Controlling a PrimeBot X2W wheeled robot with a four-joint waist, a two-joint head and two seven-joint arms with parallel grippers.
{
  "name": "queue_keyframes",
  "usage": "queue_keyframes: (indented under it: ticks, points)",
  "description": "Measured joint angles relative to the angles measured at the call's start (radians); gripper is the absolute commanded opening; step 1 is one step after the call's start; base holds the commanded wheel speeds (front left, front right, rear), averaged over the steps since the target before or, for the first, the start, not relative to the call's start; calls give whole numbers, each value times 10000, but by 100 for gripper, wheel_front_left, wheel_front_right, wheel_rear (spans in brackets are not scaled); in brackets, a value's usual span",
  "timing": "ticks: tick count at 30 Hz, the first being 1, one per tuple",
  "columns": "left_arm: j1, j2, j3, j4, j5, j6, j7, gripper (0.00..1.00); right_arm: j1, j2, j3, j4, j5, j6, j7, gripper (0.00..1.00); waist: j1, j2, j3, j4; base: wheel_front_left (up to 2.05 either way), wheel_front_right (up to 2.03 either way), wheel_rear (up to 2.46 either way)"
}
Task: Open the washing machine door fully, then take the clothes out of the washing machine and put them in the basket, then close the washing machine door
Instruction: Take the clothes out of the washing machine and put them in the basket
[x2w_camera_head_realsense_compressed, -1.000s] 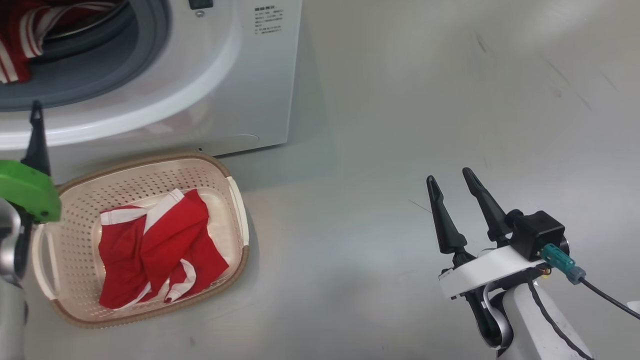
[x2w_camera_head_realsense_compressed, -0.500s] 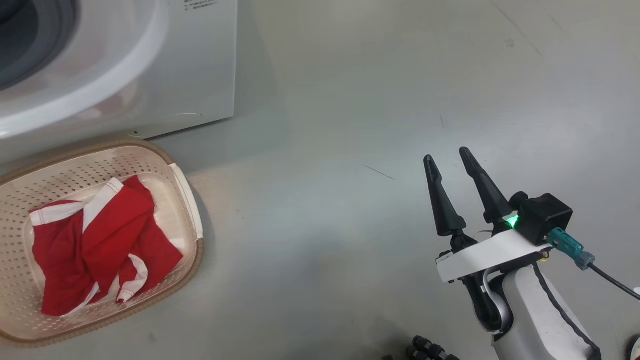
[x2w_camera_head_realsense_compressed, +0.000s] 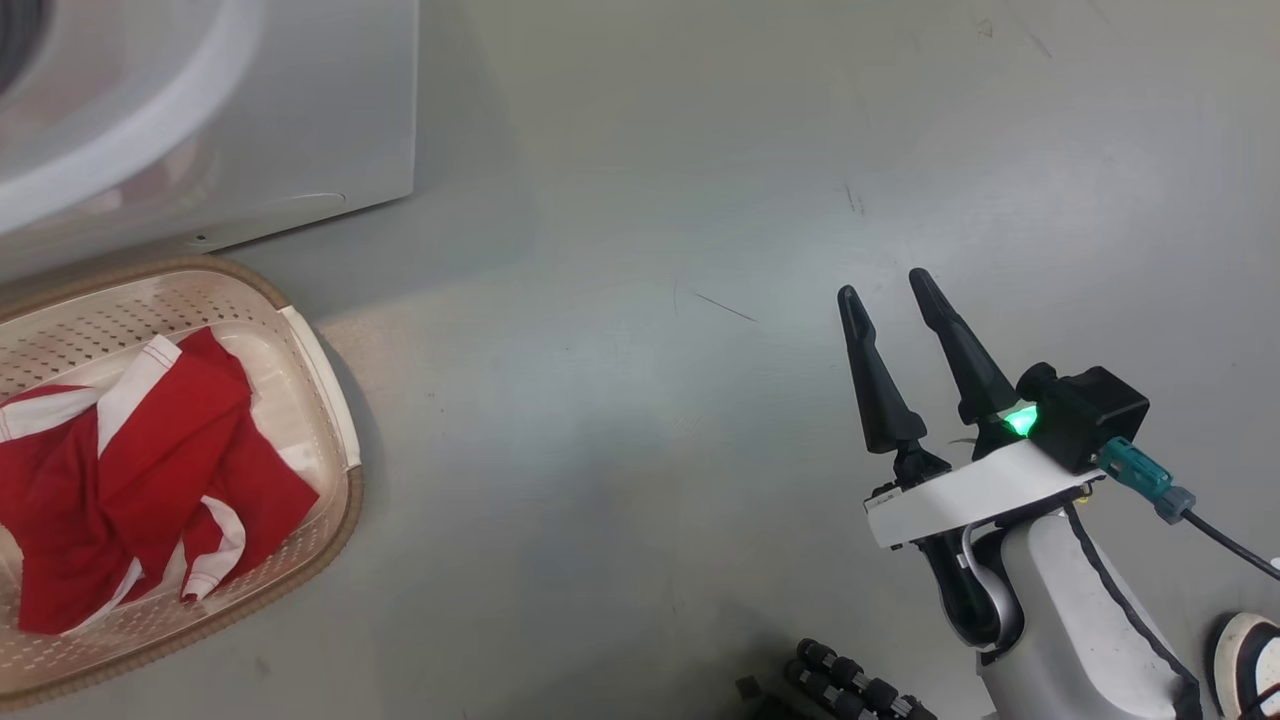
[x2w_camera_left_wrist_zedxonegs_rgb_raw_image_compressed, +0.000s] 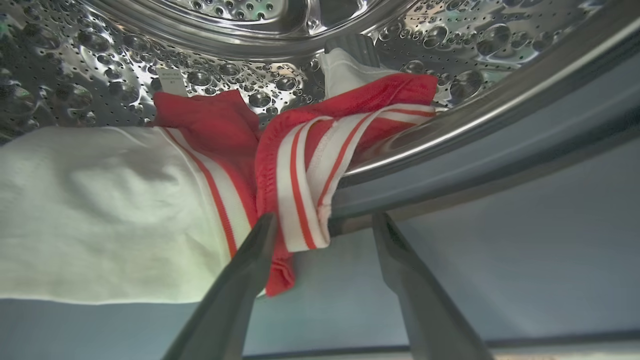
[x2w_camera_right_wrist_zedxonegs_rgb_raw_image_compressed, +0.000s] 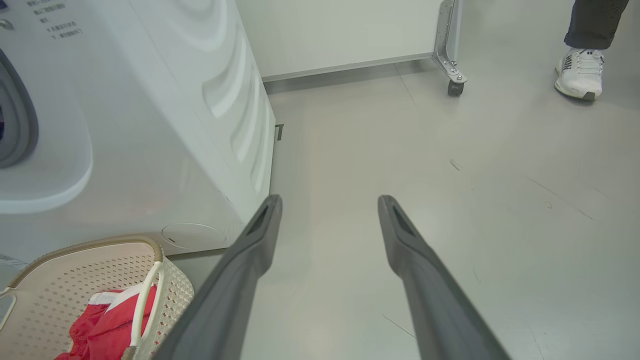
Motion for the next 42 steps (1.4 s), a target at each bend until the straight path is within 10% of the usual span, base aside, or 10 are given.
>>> queue_keyframes:
  ticks: [24, 25, 26, 28, 42]
  points:
    - [-829, 96, -8, 1337, 328, 420, -422, 100, -87, 12, 159, 102, 73, -2, 0, 100, -1, 0, 141, -48, 0, 0, 0]
    - [-831, 96, -4, 1398, 328, 420, -422, 92, -88, 12, 171, 102, 73, -2, 0, 100, -1, 0, 140, -48, 0, 0, 0]
    - [-832, 92, -10, 1463, 328, 420, -422, 46, -91, 12, 176, 100, 73, -2, 0, 100, -1, 0, 137, -49, 0, 0, 0]
    - [-838, 92, -10, 1590, 316, 422, -424, 0, -95, 12, 176, 98, 73, -4, 0, 100, -1, 0, 125, -51, 0, 0, 0]
    - [-971, -253, -61, 1987, 230, 405, -1517, 0, -134, 12, 109, 180, 59, -13, 0, 100, -1, 0, -210, 34, 0, 0, 0]
